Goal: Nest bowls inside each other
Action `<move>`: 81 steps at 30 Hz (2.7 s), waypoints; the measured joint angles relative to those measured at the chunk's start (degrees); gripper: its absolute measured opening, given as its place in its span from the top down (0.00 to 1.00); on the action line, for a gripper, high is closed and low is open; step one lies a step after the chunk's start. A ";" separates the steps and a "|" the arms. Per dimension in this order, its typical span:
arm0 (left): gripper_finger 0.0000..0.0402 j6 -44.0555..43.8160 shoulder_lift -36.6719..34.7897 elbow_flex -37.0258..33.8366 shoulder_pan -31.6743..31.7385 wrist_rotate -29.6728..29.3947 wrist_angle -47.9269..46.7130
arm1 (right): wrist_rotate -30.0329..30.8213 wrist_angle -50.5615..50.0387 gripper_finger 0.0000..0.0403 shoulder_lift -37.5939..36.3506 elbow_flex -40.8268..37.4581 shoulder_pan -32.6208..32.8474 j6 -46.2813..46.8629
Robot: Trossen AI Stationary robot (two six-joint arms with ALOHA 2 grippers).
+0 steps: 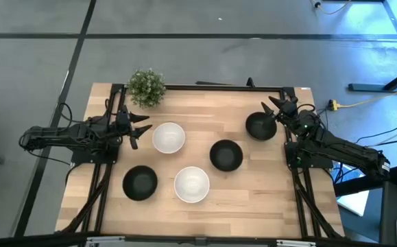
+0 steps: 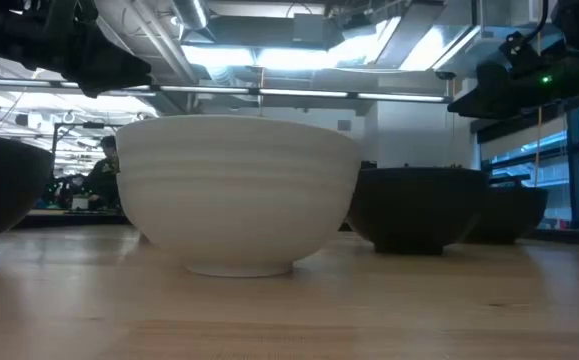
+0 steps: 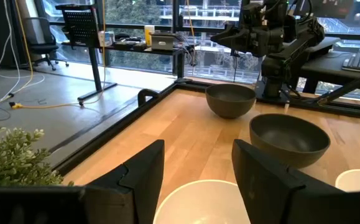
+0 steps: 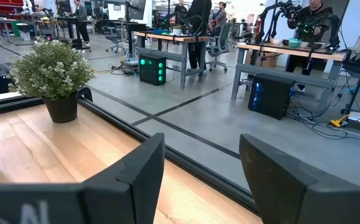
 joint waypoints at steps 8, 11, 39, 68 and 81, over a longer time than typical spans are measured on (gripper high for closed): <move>0.54 0.00 -0.02 -0.02 0.00 0.00 -0.02 | -0.02 0.00 0.48 0.00 0.02 0.00 -0.02; 0.54 0.00 -0.02 0.00 0.00 0.00 -0.01 | 0.00 0.00 0.48 -0.01 0.00 -0.01 0.00; 0.54 0.00 -0.01 -0.01 0.00 0.01 -0.01 | 0.00 0.02 0.48 -0.02 0.00 0.00 0.00; 0.54 0.00 0.00 -0.01 0.00 -0.02 -0.02 | -6.14 0.79 0.48 -0.01 0.00 -0.01 4.49; 0.54 0.00 0.00 0.00 0.02 -4.18 0.18 | -9.59 0.08 0.46 -0.02 0.00 0.03 5.99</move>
